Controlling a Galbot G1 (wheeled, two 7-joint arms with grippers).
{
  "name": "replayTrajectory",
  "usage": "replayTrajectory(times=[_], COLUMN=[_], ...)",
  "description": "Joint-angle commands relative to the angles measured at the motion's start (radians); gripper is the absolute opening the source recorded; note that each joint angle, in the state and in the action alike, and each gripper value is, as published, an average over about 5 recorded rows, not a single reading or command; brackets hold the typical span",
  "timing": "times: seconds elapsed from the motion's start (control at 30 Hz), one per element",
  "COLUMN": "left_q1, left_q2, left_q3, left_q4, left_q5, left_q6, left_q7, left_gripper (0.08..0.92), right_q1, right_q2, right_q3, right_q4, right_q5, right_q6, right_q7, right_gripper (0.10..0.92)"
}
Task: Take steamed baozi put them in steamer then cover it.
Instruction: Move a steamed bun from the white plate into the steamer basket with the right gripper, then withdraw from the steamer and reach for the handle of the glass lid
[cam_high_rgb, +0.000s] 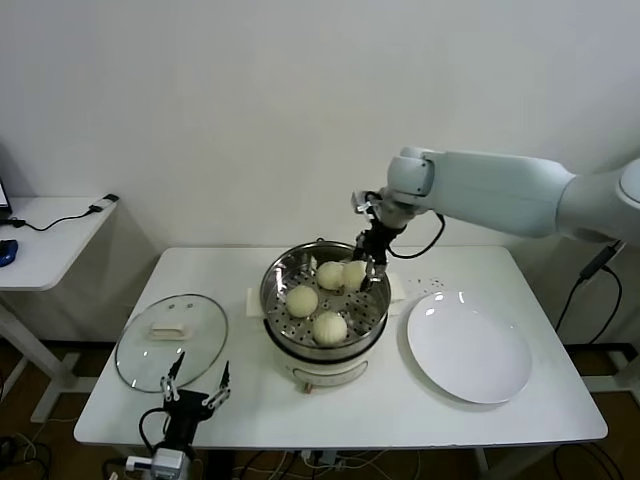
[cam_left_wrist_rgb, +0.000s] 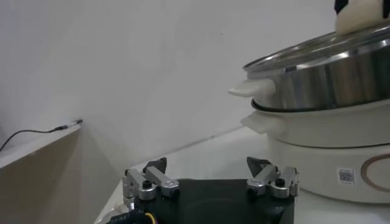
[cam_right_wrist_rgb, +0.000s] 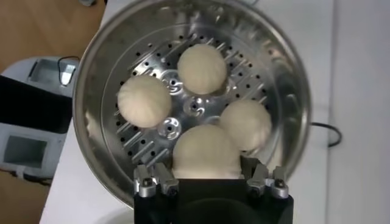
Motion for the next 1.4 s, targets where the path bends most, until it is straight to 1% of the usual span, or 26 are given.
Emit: replayTrajectory(times=[0.03, 0.5, 0.57, 0.7, 0.77, 0.83, 1.0, 1.07, 1.17, 1.3, 1.4], left_q1=[-0.003, -0.004, -0.004, -0.004, -0.004, -0.004, -0.004, -0.003, -0.004, -0.008, -0.008], left_q2=[0.000, 0.003, 0.003, 0.003, 0.003, 0.003, 0.003, 0.002, -0.001, -0.006, -0.007], left_q3=[0.001, -0.001, 0.000, -0.001, -0.002, -0.003, -0.003, -0.002, -0.002, -0.008, -0.013], left_q4=[0.005, 0.015, 0.015, 0.014, 0.013, 0.013, 0.006, 0.002, -0.003, -0.004, -0.006], left_q5=[-0.002, -0.006, -0.006, -0.005, -0.005, -0.005, -0.005, -0.004, -0.002, -0.006, -0.007], left_q6=[0.000, -0.004, -0.004, -0.004, -0.004, -0.004, -0.003, -0.003, -0.002, -0.002, -0.002], left_q7=[0.000, -0.001, -0.001, -0.002, -0.002, -0.002, -0.002, -0.002, -0.003, -0.006, -0.008], left_gripper=[0.823, 0.823, 0.823, 0.823, 0.823, 0.823, 0.823, 0.823, 0.823, 0.823, 0.823], right_q1=[-0.062, -0.102, -0.099, -0.080, -0.063, -0.041, 0.028, 0.049, 0.074, 0.054, -0.035], right_q2=[0.032, 0.024, 0.021, 0.008, -0.006, -0.023, -0.098, -0.140, -0.219, -0.361, -0.476], right_q3=[-0.030, -0.012, -0.005, 0.001, 0.005, 0.009, 0.043, 0.064, 0.071, 0.111, 0.194], right_q4=[0.011, -0.011, -0.009, 0.002, 0.014, 0.029, 0.069, 0.080, 0.111, 0.197, 0.265], right_q5=[-0.005, -0.028, -0.026, -0.022, -0.015, -0.004, 0.021, 0.041, 0.092, 0.162, 0.179], right_q6=[-0.009, -0.008, -0.009, -0.009, -0.008, -0.006, 0.015, 0.047, 0.139, 0.282, 0.389], right_q7=[0.019, 0.049, 0.052, 0.042, 0.032, 0.024, 0.013, 0.025, 0.091, 0.278, 0.436], right_gripper=[0.714, 0.720, 0.730, 0.791, 0.815, 0.821, 0.823, 0.823, 0.823, 0.823, 0.823])
